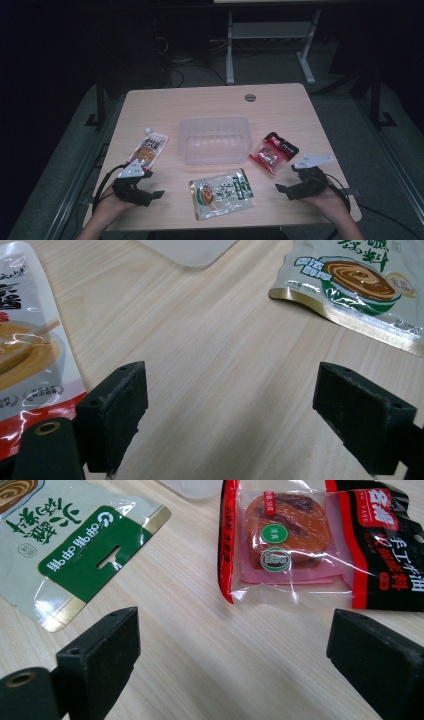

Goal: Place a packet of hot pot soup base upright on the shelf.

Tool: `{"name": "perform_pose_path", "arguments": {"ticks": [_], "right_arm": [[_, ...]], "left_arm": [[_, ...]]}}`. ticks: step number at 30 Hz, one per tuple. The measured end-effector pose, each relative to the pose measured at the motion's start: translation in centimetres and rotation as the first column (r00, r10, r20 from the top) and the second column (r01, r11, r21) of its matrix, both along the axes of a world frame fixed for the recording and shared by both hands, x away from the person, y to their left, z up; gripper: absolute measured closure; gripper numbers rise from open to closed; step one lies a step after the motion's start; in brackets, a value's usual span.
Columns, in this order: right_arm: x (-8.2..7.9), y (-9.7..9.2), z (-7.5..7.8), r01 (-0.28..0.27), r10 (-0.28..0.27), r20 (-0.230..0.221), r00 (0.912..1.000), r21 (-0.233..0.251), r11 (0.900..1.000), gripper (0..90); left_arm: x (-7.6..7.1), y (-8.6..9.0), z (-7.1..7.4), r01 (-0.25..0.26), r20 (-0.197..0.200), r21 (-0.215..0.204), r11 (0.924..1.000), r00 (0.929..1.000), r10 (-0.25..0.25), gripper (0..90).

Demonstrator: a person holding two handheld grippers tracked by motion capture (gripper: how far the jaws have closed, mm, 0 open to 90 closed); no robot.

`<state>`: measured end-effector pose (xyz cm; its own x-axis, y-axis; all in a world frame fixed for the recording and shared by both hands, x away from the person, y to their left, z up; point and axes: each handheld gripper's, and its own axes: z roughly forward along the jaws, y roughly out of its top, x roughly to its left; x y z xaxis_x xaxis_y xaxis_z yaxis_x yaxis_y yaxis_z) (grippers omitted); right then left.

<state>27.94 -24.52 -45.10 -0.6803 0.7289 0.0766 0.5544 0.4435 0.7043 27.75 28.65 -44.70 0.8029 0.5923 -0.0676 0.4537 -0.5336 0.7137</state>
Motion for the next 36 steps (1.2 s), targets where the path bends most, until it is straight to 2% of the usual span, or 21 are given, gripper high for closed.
{"name": "perform_pose_path", "arguments": {"ticks": [5,6,21,31,36], "right_arm": [[-0.1,-0.2,0.1,0.009,-0.009,0.000,1.0000,0.004,1.0000,6.9],[-0.1,-0.2,0.2,0.011,-0.011,-0.003,0.9999,0.005,0.9999,6.9],[0.0,-0.1,0.7,0.028,-0.028,-0.019,0.9994,0.020,0.9994,7.6],[0.8,0.1,1.3,0.008,-0.008,-0.009,0.9999,0.014,0.9999,7.5],[1.4,0.1,2.0,0.018,-0.018,0.000,0.9998,0.037,0.9992,7.8]], "left_arm": [[-0.1,-0.1,0.1,-0.002,0.001,-0.002,1.0000,1.0000,0.002,13.9],[-0.2,-0.1,0.2,0.007,0.004,0.010,0.9999,1.0000,-0.007,14.0],[-0.4,-0.2,0.3,0.010,0.005,0.002,0.9999,0.9999,-0.010,14.1],[-0.5,-0.2,0.4,0.007,0.006,-0.001,1.0000,1.0000,-0.007,14.1],[-0.5,-0.4,0.3,0.006,0.004,-0.011,0.9999,1.0000,-0.006,14.1]]}}
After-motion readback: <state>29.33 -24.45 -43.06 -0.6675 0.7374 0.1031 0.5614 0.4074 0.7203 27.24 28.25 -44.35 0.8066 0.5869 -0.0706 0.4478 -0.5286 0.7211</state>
